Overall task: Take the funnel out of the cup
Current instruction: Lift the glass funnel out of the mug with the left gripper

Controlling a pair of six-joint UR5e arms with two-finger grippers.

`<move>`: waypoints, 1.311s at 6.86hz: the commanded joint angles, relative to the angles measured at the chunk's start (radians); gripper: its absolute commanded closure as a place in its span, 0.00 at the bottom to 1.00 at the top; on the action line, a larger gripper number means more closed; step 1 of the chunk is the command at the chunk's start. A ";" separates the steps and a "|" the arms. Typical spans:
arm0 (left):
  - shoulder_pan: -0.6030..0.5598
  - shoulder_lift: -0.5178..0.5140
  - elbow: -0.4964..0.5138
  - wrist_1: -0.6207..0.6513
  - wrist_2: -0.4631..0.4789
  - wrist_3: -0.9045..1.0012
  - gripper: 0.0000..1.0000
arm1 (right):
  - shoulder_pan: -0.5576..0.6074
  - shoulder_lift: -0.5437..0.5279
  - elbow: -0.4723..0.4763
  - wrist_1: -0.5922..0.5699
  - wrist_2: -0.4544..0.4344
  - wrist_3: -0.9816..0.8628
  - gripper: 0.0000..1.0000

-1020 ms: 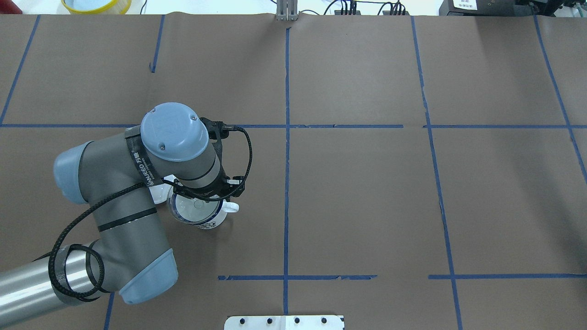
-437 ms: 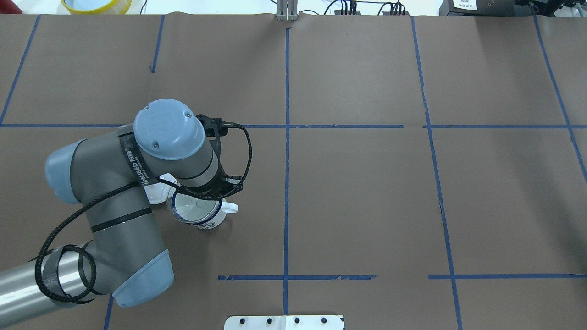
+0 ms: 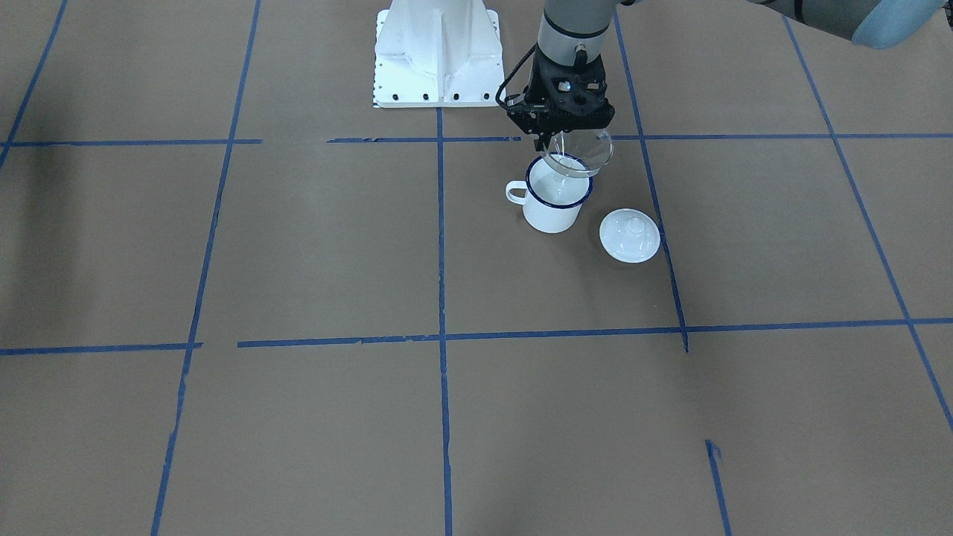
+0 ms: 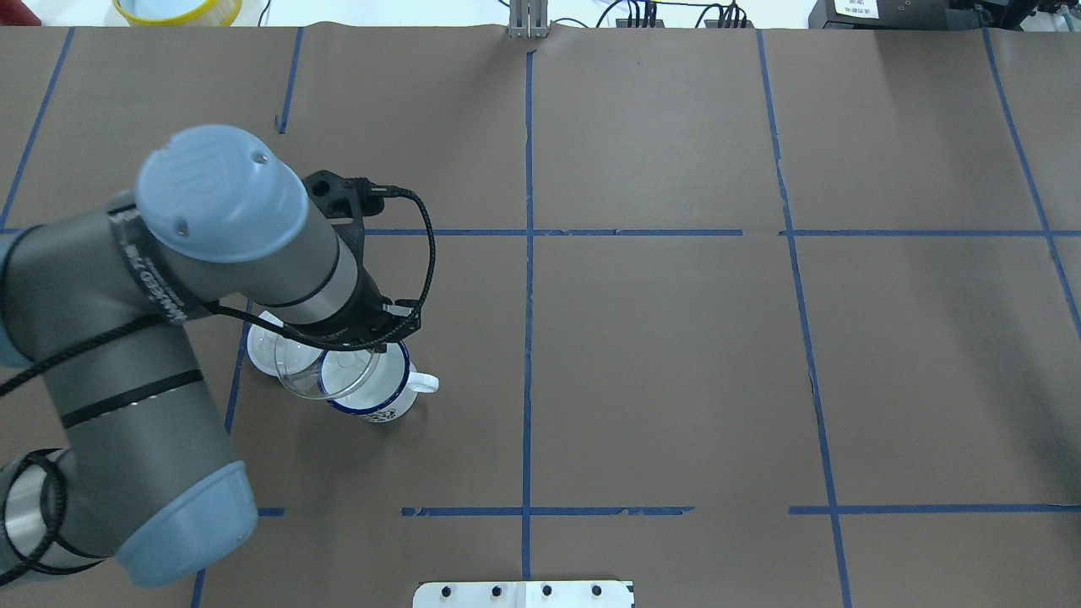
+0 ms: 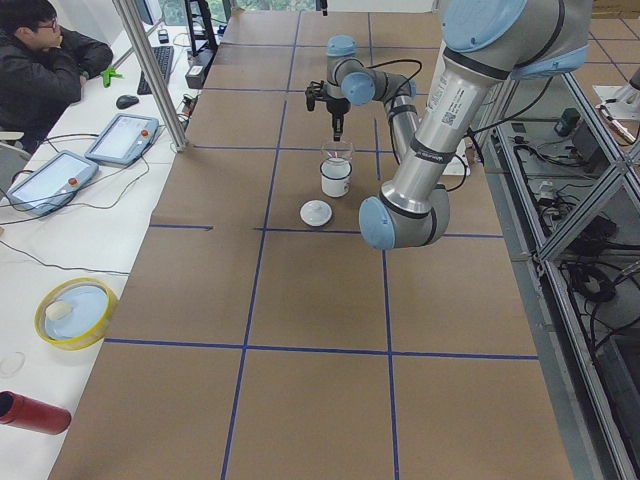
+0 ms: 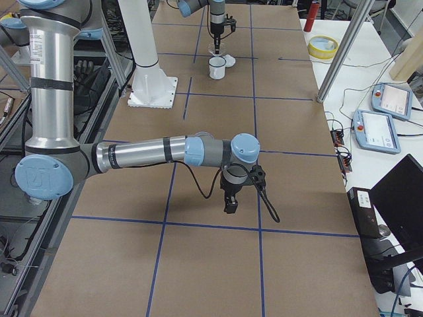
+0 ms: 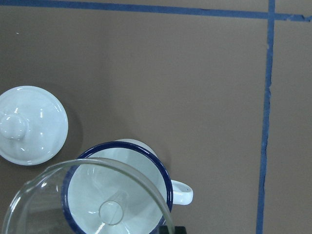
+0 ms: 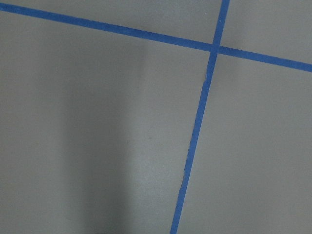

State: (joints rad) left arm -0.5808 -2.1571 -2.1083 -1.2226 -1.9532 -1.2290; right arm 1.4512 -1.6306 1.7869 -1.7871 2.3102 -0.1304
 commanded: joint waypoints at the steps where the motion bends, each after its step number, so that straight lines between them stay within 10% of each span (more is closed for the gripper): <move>1: -0.129 -0.009 -0.079 0.057 -0.068 -0.003 1.00 | 0.000 0.002 0.000 0.000 0.000 0.000 0.00; 3: -0.171 -0.030 -0.055 -0.016 -0.056 -0.129 1.00 | 0.000 0.002 0.000 0.000 0.000 0.000 0.00; 9: -0.197 -0.024 0.359 -0.691 0.414 -0.686 1.00 | 0.000 0.002 0.000 0.000 0.000 0.000 0.00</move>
State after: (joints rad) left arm -0.7770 -2.1818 -1.8536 -1.8037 -1.6336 -1.8276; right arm 1.4512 -1.6303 1.7867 -1.7871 2.3102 -0.1304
